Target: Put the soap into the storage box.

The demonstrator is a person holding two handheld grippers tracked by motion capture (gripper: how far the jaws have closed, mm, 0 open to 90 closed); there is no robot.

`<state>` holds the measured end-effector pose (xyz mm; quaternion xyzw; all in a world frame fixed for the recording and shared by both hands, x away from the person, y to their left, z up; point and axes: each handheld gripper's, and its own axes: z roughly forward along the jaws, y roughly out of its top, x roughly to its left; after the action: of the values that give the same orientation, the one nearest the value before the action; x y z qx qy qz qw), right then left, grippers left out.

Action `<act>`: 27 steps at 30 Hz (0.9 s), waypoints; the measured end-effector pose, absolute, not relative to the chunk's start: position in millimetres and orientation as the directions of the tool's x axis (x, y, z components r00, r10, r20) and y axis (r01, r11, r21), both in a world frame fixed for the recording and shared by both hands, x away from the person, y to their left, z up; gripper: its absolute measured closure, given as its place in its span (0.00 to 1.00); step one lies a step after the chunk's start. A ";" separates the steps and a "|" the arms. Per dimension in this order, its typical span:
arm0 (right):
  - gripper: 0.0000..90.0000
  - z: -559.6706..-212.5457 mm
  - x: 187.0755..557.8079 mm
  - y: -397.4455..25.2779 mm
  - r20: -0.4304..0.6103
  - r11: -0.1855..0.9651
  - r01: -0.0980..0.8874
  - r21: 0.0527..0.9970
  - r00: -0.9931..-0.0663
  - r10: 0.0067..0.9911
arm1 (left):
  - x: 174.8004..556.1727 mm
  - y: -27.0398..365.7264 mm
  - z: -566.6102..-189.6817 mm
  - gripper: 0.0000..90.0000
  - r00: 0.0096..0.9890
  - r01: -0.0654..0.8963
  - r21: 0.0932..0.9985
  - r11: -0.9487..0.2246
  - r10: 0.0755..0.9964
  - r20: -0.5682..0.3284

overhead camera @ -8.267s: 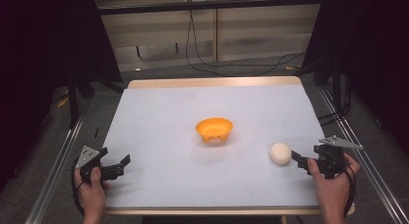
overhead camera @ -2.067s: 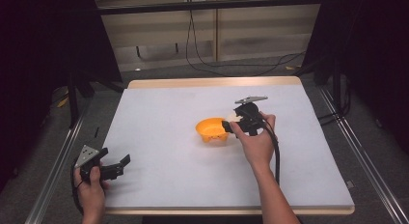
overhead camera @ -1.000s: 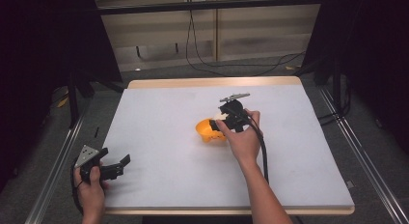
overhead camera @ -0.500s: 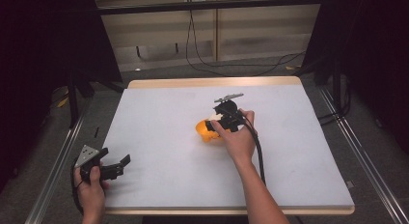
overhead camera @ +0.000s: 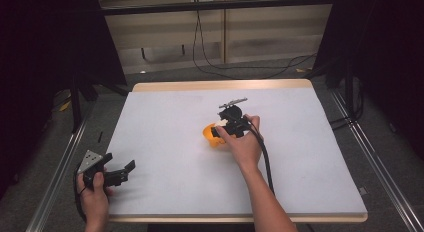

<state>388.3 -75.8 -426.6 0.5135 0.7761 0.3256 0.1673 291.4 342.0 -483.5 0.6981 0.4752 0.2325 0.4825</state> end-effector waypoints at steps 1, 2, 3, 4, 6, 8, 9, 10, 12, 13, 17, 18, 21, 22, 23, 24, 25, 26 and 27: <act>0.28 -427.3 388.4 -75.6 0.074 0.263 0.690 0.674 -0.418 0.906 | 291.4 342.0 -483.5 0.02 0.440 0.439 0.895 -0.083 0.888 -0.134; 0.28 -428.1 388.5 -75.4 0.073 0.265 0.691 0.672 -0.418 0.906 | 291.4 342.1 -483.5 0.02 0.441 0.440 0.894 -0.084 0.888 -0.133; 0.28 -428.7 388.7 -75.3 0.071 0.266 0.692 0.671 -0.417 0.906 | 291.5 342.0 -483.5 0.02 0.440 0.440 0.894 -0.084 0.888 -0.134; 0.28 -429.4 388.9 -75.4 0.069 0.267 0.692 0.670 -0.416 0.907 | 291.5 342.1 -483.5 0.02 0.440 0.441 0.894 -0.084 0.888 -0.133; 0.28 -430.6 389.5 -75.9 0.073 0.266 0.698 0.665 -0.415 0.907 | 291.4 342.0 -483.5 0.02 0.441 0.439 0.894 -0.082 0.888 -0.135; 0.28 -432.1 389.9 -76.0 0.073 0.266 0.702 0.660 -0.412 0.908 | 291.5 342.2 -483.5 0.02 0.441 0.440 0.894 -0.083 0.888 -0.134; 0.28 -433.0 390.3 -76.1 0.070 0.268 0.704 0.657 -0.411 0.909 | 291.5 342.2 -483.5 0.02 0.441 0.440 0.894 -0.083 0.888 -0.134; 0.28 -433.8 390.7 -76.2 0.071 0.268 0.707 0.654 -0.411 0.909 | 291.5 342.2 -483.5 0.02 0.440 0.441 0.894 -0.084 0.888 -0.133; 0.28 -434.8 391.2 -76.2 0.069 0.268 0.708 0.653 -0.409 0.910 | 291.5 342.0 -483.5 0.02 0.440 0.440 0.894 -0.084 0.888 -0.134; 0.28 -434.7 391.4 -76.0 0.069 0.269 0.710 0.651 -0.409 0.910 | 291.5 342.0 -483.5 0.02 0.440 0.441 0.894 -0.084 0.888 -0.133; 0.27 -434.7 391.7 -76.4 0.080 0.263 0.714 0.649 -0.407 0.910 | 291.5 341.9 -483.5 0.02 0.441 0.441 0.894 -0.084 0.888 -0.134; 0.27 -434.7 391.8 -76.9 0.089 0.262 0.715 0.648 -0.413 0.906 | 291.5 342.0 -483.5 0.02 0.440 0.441 0.894 -0.084 0.888 -0.133; 0.25 -432.8 390.9 -79.1 0.108 0.245 0.711 0.659 -0.412 0.905 | 291.5 341.9 -483.5 0.02 0.441 0.441 0.894 -0.084 0.887 -0.134; 0.23 -431.5 390.5 -80.0 0.114 0.236 0.709 0.665 -0.408 0.906 | 291.6 341.9 -483.5 0.02 0.440 0.442 0.893 -0.085 0.888 -0.134; 0.22 -430.1 389.9 -80.7 0.120 0.231 0.707 0.668 -0.408 0.905 | 291.5 341.8 -483.5 0.02 0.441 0.441 0.894 -0.085 0.887 -0.134; 0.21 -428.9 389.2 -81.2 0.111 0.234 0.704 0.671 -0.407 0.906 | 291.6 341.9 -483.5 0.02 0.441 0.442 0.893 -0.086 0.888 -0.133; 0.20 -427.9 388.4 -81.4 0.111 0.233 0.702 0.673 -0.407 0.907 | 291.5 341.9 -483.5 0.02 0.441 0.440 0.894 -0.084 0.887 -0.134; 0.18 -426.9 387.5 -81.9 0.105 0.235 0.699 0.675 -0.407 0.908 | 291.5 341.9 -483.5 0.02 0.441 0.441 0.893 -0.085 0.888 -0.134; 0.17 -426.2 386.5 -82.6 0.101 0.234 0.694 0.681 -0.405 0.908 | 291.5 341.8 -483.5 0.02 0.440 0.441 0.894 -0.084 0.888 -0.133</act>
<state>386.5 -82.6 -426.2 0.5211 0.7690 0.3338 0.1605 291.5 341.8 -483.5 0.6987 0.4754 0.2321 0.4816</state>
